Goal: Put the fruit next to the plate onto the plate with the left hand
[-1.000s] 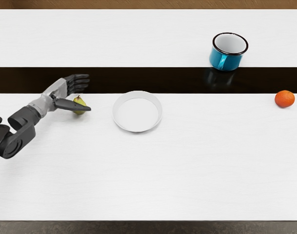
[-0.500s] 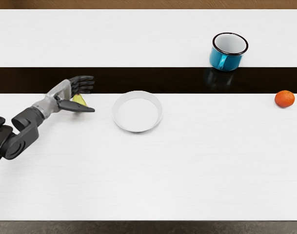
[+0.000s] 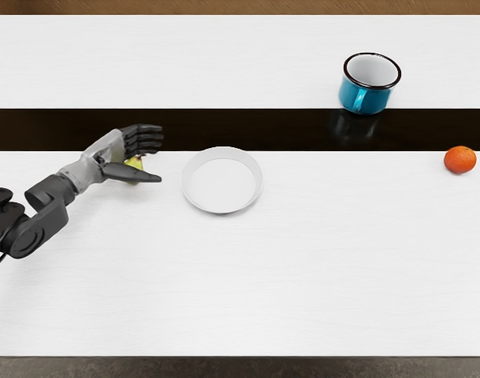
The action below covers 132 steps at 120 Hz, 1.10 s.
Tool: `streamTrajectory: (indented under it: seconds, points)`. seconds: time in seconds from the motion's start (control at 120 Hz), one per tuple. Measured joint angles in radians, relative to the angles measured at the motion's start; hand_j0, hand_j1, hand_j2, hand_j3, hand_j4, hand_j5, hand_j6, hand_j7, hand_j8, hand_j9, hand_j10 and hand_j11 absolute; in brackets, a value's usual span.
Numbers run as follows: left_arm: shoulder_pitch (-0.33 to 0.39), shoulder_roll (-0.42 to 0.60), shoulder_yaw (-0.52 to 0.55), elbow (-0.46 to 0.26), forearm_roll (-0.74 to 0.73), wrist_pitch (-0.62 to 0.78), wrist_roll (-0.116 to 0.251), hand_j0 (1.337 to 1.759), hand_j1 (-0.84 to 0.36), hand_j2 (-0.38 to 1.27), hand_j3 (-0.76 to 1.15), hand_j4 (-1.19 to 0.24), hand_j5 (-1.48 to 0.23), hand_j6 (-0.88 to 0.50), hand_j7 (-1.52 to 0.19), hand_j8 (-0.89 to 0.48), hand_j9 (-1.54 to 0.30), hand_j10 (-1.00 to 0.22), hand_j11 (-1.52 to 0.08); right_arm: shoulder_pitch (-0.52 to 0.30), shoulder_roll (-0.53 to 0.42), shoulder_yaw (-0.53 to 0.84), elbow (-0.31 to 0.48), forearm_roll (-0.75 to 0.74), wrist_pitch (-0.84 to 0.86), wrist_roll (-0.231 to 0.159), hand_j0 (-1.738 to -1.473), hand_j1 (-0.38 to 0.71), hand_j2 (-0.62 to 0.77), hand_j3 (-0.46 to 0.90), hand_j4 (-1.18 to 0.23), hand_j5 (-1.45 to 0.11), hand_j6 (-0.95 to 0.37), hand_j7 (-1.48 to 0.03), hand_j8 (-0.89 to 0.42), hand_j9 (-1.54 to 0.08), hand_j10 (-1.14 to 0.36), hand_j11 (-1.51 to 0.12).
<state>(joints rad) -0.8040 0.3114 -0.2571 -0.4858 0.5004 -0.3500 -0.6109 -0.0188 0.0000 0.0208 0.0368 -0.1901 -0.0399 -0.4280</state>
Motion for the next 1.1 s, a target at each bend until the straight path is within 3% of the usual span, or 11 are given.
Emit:
streamTrajectory:
  seconds: [1.1]
  points:
    - [0.019, 0.008, 0.013, 0.033, 0.002, 0.006, 0.000, 1.658, -0.02, 0.08, 0.00, -0.35, -0.42, -0.34, -0.42, -0.34, -0.42, -0.34, -0.42, 0.000, 0.000, 0.002, 0.000, 0.000, 0.000, 0.000, -1.658, -0.35, 0.00, 0.00, 0.00, 0.00, 0.00, 0.00, 0.00, 0.00, 0.00, 0.00]
